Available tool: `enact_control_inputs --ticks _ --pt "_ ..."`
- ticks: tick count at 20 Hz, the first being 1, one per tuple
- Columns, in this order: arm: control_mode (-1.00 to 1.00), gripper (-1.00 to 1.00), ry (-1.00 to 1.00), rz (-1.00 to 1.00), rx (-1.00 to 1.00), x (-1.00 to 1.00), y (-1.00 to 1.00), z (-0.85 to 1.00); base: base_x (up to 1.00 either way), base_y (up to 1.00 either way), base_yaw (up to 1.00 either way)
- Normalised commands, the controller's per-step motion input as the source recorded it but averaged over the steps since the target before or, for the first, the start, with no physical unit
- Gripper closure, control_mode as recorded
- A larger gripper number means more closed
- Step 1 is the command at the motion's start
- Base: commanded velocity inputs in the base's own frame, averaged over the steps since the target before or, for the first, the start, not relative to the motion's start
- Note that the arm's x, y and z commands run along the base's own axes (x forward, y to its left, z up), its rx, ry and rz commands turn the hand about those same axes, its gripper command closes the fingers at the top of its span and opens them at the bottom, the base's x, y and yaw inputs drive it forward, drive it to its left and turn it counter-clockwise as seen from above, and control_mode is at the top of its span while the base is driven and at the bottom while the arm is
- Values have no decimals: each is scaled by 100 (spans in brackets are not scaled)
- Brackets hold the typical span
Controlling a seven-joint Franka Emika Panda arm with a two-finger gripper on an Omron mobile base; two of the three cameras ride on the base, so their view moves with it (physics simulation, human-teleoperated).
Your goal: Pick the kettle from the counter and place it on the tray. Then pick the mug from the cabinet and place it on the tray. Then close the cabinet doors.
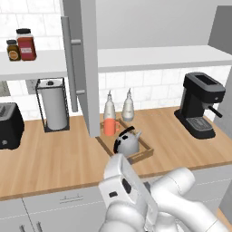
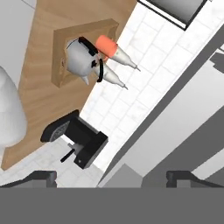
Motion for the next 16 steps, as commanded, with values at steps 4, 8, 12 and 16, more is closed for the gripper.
enact_control_inputs --ticks 4,8,12,16 --pt "-100 -100 -4 0 0 0 73 0 0 0 0" --pt "-100 -100 -2 -3 0 2 78 3 0 0 0" --pt "-100 -100 -1 -4 0 23 64 7 0 0 0" --pt "-100 -100 -3 -8 0 53 51 8 0 0 0"
